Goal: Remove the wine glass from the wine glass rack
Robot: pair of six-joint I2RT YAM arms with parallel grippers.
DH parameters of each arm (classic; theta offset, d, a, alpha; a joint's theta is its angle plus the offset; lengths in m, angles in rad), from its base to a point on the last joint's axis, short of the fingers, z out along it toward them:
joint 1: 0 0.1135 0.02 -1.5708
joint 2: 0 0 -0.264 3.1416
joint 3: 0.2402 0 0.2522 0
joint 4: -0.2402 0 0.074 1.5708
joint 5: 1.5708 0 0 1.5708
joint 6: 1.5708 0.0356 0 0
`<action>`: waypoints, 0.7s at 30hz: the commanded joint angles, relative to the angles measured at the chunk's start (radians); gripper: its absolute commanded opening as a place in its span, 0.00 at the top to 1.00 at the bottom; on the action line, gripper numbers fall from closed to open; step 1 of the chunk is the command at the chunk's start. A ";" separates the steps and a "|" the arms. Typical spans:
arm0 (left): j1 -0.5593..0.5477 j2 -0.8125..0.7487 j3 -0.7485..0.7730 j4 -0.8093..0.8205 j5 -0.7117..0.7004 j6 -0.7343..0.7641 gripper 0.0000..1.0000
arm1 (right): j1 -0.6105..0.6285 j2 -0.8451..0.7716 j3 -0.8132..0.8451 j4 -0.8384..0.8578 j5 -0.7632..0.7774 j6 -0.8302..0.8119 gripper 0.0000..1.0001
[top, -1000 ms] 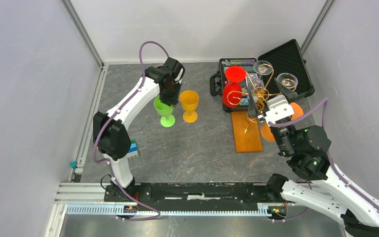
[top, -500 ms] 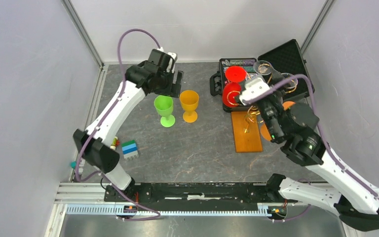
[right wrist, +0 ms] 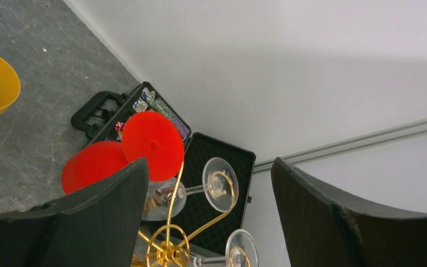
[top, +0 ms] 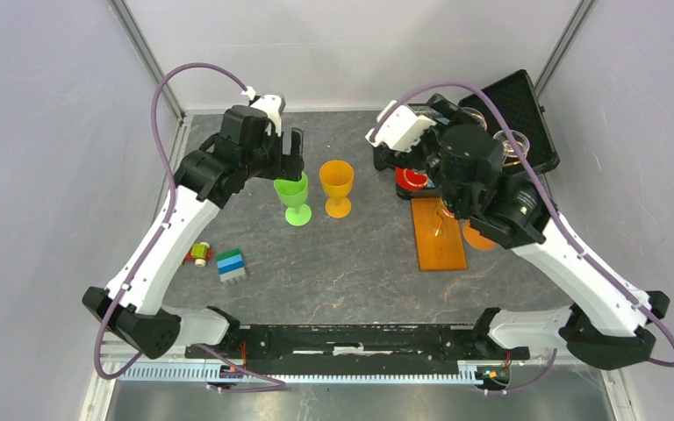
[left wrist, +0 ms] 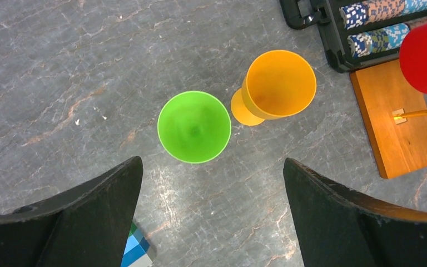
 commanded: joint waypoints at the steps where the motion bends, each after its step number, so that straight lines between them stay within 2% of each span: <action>1: 0.004 -0.075 -0.044 0.074 -0.006 -0.038 0.00 | -0.019 0.118 0.146 -0.139 -0.013 0.070 0.15; 4: 0.004 -0.094 -0.056 0.073 -0.024 -0.033 0.00 | -0.026 0.210 0.255 -0.199 -0.015 0.098 0.16; 8: 0.003 -0.146 -0.078 0.054 -0.242 -0.040 0.00 | -0.031 0.350 0.386 -0.311 0.038 0.129 0.15; 11: 0.003 -0.222 -0.130 0.091 -0.332 -0.049 0.00 | -0.036 0.393 0.381 -0.320 0.045 0.133 0.15; 16: 0.004 -0.348 -0.230 0.202 -0.364 -0.060 0.00 | -0.059 0.444 0.377 -0.328 0.057 0.132 0.19; 21: 0.003 -0.392 -0.281 0.248 -0.331 -0.050 0.00 | -0.080 0.475 0.352 -0.336 0.067 0.133 0.28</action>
